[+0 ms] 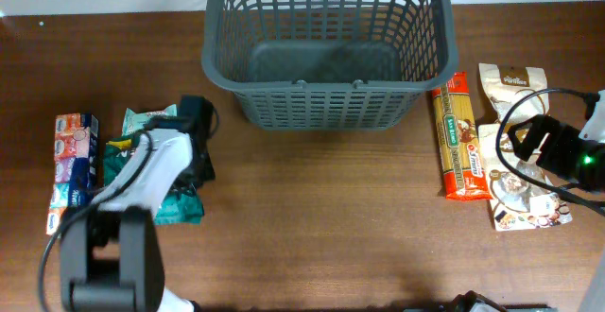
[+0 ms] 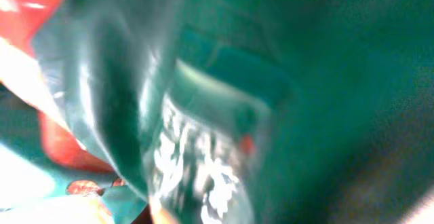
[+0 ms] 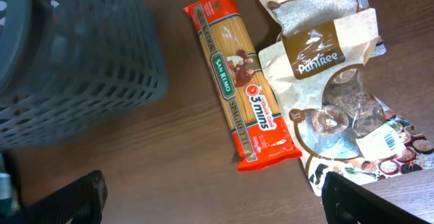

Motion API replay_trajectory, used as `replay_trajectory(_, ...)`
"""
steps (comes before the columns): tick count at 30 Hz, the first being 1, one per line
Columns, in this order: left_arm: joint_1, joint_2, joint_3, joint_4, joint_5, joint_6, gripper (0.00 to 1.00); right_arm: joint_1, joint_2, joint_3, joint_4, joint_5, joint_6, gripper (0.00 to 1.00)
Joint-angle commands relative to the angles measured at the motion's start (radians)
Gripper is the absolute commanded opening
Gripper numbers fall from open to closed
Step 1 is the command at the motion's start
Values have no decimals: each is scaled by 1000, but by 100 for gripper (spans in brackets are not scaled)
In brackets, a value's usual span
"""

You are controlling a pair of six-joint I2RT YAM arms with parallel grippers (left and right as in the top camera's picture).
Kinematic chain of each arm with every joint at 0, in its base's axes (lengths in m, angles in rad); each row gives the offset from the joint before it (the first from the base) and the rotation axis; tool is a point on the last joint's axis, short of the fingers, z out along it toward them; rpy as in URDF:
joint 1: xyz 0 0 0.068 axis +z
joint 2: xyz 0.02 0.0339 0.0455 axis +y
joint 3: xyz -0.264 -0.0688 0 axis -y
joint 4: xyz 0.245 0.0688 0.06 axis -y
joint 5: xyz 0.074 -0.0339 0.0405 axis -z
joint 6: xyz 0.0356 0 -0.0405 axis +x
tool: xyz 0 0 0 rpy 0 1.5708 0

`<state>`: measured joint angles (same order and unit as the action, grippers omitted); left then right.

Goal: Pack container
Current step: 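Lift the Nescafe bag and drop it into the grey basket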

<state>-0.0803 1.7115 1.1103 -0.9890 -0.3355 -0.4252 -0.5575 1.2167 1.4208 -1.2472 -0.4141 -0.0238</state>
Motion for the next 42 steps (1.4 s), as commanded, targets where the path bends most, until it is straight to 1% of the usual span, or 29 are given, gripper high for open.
replay_trajectory(1,2,-196,211,-43,-18,43,2,-6,2,0,3,-20,-6,99)
replay_trajectory(3,2,-260,330,-90,-40,63,2,-6,2,0,3,-20,-6,99)
replay_trajectory(8,2,-361,592,-164,-81,65,2,-6,2,0,3,-20,-6,99)
replay_trajectory(12,2,-406,754,-162,-85,84,2,-6,2,0,3,-20,-6,99)
replay_trajectory(15,0,-415,818,-125,-51,84,2,-6,2,0,3,-20,-6,99)
replay_trajectory(18,-40,-398,821,-40,61,83,2,-6,2,0,3,-20,-6,99)
replay_trajectory(20,-79,-370,821,5,97,85,2,-6,2,0,3,-20,-6,99)
replay_trajectory(21,-106,-351,821,38,116,117,2,-6,2,0,3,-20,-6,99)
replay_trajectory(23,-167,-311,821,119,142,214,2,-6,2,0,3,-20,-6,99)
replay_trajectory(24,-205,-290,821,169,142,282,2,-6,2,0,3,-20,-6,99)
replay_trajectory(26,-282,-253,821,266,157,459,2,-6,2,0,3,-20,-6,99)
replay_trajectory(27,-319,-236,821,307,155,528,2,-6,2,0,3,-20,-6,99)
replay_trajectory(29,-388,-197,821,378,129,619,2,-6,2,0,3,-20,-6,99)
replay_trajectory(31,-441,-153,821,423,122,664,2,-6,2,0,3,-20,-6,99)
replay_trajectory(33,-481,-100,821,443,122,666,2,-6,2,0,3,-20,-6,99)
replay_trajectory(36,-511,-22,821,430,123,665,2,-6,2,0,3,-20,-6,99)
replay_trajectory(42,-525,92,821,267,153,659,2,-6,2,0,3,-20,-6,99)
